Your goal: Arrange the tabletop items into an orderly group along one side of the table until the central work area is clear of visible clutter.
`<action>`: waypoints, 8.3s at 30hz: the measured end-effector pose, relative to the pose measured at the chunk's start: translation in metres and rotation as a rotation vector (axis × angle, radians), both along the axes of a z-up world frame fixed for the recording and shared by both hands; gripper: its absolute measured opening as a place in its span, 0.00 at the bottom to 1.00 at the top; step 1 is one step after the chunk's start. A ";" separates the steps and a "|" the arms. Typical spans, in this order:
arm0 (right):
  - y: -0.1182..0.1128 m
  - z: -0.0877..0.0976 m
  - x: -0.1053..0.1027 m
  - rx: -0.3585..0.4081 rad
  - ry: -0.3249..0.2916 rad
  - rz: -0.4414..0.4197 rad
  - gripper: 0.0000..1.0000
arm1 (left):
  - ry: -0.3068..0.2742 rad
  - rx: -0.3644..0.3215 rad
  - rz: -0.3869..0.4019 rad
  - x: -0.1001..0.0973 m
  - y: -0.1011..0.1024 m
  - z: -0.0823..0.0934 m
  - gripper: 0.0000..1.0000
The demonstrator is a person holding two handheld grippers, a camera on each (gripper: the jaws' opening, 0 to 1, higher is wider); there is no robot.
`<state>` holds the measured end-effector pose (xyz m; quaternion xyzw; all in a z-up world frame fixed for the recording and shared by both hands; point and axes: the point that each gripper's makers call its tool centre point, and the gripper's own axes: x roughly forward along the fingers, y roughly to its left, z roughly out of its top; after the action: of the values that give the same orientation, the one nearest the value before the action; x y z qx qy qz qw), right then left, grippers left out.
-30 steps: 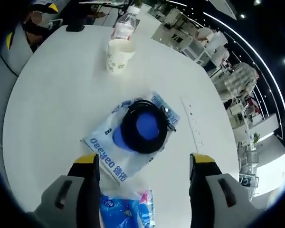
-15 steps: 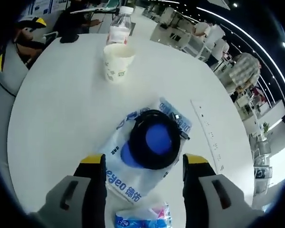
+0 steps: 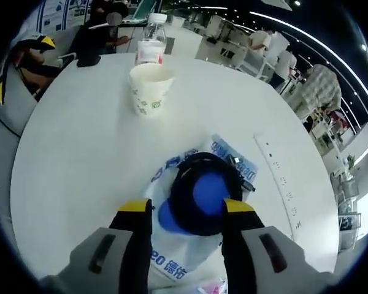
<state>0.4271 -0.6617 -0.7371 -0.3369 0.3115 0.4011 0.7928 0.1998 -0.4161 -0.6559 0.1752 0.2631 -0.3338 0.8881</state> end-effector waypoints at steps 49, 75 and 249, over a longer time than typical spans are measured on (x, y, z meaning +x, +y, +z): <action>0.026 -0.020 0.000 -0.032 -0.126 -0.011 0.04 | 0.019 0.059 -0.022 -0.002 0.003 -0.006 0.87; 0.033 0.017 -0.005 -0.041 -0.181 0.013 0.04 | -0.016 0.003 -0.027 -0.002 -0.002 0.003 0.90; -0.015 -0.023 -0.207 -0.093 0.096 -0.124 0.17 | -0.011 0.011 -0.079 -0.007 -0.008 0.001 0.92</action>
<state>0.2197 -0.6767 -0.7596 -0.3340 0.3876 0.3519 0.7838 0.1925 -0.4244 -0.6549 0.1920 0.2529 -0.3664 0.8746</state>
